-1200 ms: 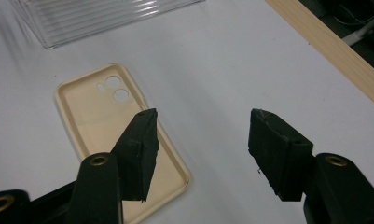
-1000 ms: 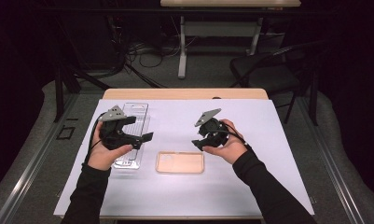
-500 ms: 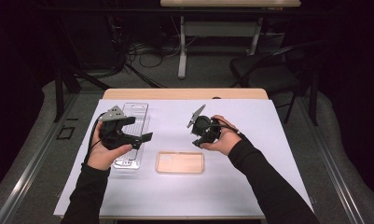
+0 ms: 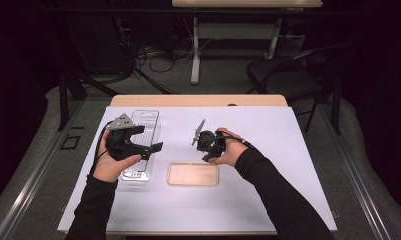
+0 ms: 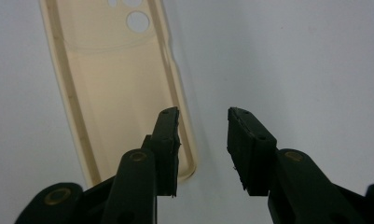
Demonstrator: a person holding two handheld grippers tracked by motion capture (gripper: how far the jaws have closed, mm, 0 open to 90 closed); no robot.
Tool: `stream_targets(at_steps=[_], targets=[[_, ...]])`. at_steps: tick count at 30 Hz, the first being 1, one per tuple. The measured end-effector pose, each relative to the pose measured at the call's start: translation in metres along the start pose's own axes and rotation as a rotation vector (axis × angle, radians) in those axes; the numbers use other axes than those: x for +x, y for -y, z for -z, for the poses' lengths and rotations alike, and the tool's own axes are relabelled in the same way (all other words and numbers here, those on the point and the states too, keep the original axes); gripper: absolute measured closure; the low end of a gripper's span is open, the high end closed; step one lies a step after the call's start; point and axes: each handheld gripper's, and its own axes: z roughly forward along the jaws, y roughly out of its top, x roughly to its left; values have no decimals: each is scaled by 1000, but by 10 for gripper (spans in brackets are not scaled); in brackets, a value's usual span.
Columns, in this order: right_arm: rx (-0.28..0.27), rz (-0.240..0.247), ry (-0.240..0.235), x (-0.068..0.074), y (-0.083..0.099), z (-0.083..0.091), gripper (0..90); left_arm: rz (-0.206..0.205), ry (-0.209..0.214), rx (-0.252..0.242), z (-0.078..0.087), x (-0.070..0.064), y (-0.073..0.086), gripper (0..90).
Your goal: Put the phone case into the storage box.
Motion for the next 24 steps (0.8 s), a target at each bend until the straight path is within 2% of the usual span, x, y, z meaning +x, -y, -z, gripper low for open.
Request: stream_targets(at_steps=[3, 4, 6, 7, 11, 24], targets=[[17, 31, 11, 3, -3, -8, 679, 3, -1, 2, 0, 0, 0, 58], [30, 60, 22, 4, -5, -13, 694, 3, -2, 3, 0, 0, 0, 58], [35, 84, 16, 5, -6, -16, 702, 2, -1, 3, 0, 1, 1, 58], [44, 77, 15, 6, -6, -18, 705, 3, -1, 2, 0, 1, 1, 58], [83, 98, 8, 7, -6, -23, 718, 3, -3, 3, 1, 1, 1, 58], [118, 126, -12, 7, -5, -37, 770, 3, -11, 11, 0, 3, 2, 58]])
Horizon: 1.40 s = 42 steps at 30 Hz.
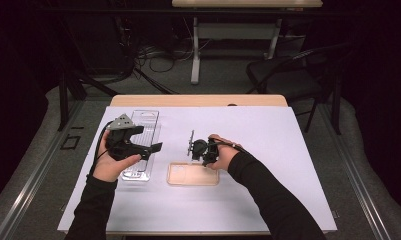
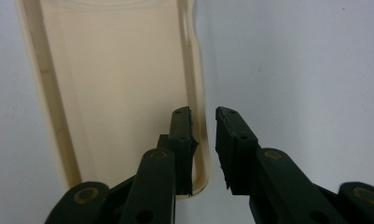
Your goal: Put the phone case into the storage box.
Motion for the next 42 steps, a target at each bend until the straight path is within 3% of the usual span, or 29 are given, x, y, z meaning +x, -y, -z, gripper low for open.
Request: stream_targets(at_steps=[10, 17, 18, 24, 30, 42], targets=[[24, -8, -4, -2, 6, -7, 794, 0, -2, 0, 1, 1, 0, 58], [10, -8, -13, -3, 7, -10, 824, 1, -4, 2, 0, 1, 0, 58], [3, 13, -14, -4, 7, -11, 835, 2, -5, 2, 0, 1, 1, 58], [8, 26, -6, -3, 7, -11, 858, 5, -5, 2, 0, 1, 1, 58], [11, 69, 4, -2, 7, -11, 878, 4, 1, 5, -1, 1, 1, 58], [9, 94, 11, 0, 8, -11, 882, 11, -1, 7, -2, 3, 2, 58]])
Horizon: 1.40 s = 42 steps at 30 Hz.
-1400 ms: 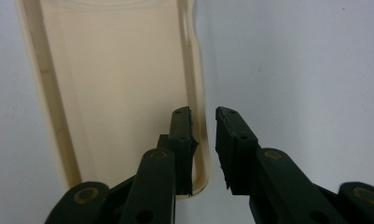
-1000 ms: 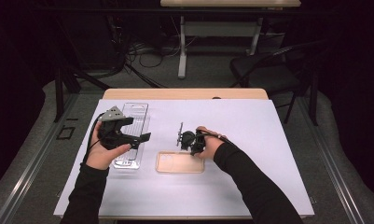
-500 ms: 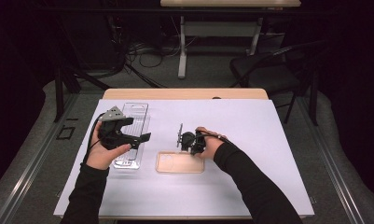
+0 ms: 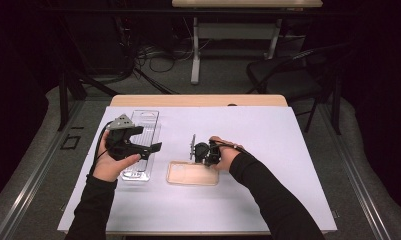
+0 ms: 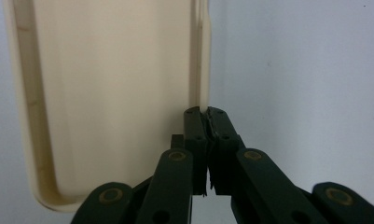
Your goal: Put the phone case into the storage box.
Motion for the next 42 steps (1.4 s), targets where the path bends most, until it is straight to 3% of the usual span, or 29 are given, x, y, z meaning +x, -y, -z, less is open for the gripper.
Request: stream_targets(at_steps=[23, 37, 42], targets=[[-7, 33, 9, 1, 2, 4, 885, 4, -1, -1, 0, 1, 0, 58], [-74, -14, 31, 2, 10, 21, 886, 7, -6, -3, 1, 2, 0, 58], [-144, -61, 35, 1, 16, 28, 886, 8, -9, -3, 0, 2, 0, 58]])
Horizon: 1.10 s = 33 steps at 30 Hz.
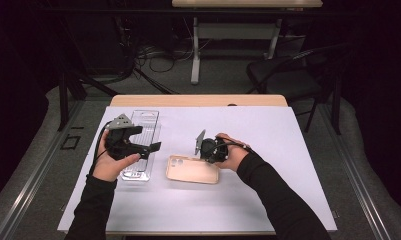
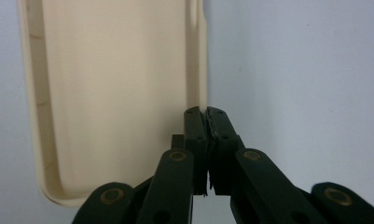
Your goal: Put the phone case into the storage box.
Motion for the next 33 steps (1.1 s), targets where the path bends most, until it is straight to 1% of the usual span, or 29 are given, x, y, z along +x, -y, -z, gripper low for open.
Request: stream_targets(at_steps=[3, 4, 5, 7, 9, 11, 12, 13, 15, 16, 17, 18, 20, 21, 23, 24, 25, 28, 29, 30, 32, 33], targets=[[-16, -13, 6, 0, 1, 3, 886, 3, -5, 0, 0, 0, 0, 59], [-43, -23, 11, 1, 2, 6, 886, 5, -11, -1, -1, -1, 0, 64], [-53, -31, 13, 1, 3, 7, 886, 5, -11, -1, -1, -1, 0, 65], [-60, -43, 21, 3, 3, 11, 886, 3, -11, -1, -2, -3, -1, 66], [-80, -61, 27, 4, 5, 12, 886, -4, -10, 0, -2, -4, -1, 68], [-89, -61, 31, 4, 5, 13, 886, -6, -9, -1, -3, -6, -2, 68], [-100, -83, 40, 6, 7, 15, 886, -7, -10, 0, -3, -7, -2, 69], [-101, -85, 46, 6, 8, 16, 886, -9, -14, -2, -4, -7, -2, 69], [-119, -103, 55, 7, 9, 17, 886, -6, -17, -4, -4, -7, -2, 73], [-117, -109, 64, 8, 10, 19, 886, -3, -20, -9, -4, -8, -2, 76], [-132, -111, 70, 8, 10, 19, 886, -3, -20, -9, -4, -8, -2, 76], [-135, -124, 78, 9, 10, 21, 886, 0, -23, -12, -4, -8, -2, 77], [-152, -135, 98, 10, 11, 23, 886, 2, -25, -15, -4, -9, -3, 77], [-159, -152, 105, 12, 11, 24, 885, 3, -25, -15, -4, -9, -3, 78], [-164, -160, 114, 13, 11, 25, 885, 5, -27, -16, -4, -10, -3, 78], [-177, -178, 114, 14, 12, 27, 886, 3, -29, -15, -4, -10, -3, 78], [-186, -175, 114, 15, 12, 28, 886, 5, -30, -17, -5, -11, -3, 78], [-199, -210, 132, 20, 13, 31, 885, 10, -33, -21, -5, -12, -4, 78], [-199, -210, 132, 20, 13, 31, 885, 10, -34, -23, -5, -12, -4, 78], [-204, -211, 144, 20, 13, 32, 885, 12, -36, -23, -5, -13, -4, 78], [-224, -239, 157, 22, 14, 35, 885, 15, -38, -24, -5, -14, -5, 78], [-247, -276, 169, 24, 16, 38, 885, 23, -39, -27, -5, -14, -5, 79]])
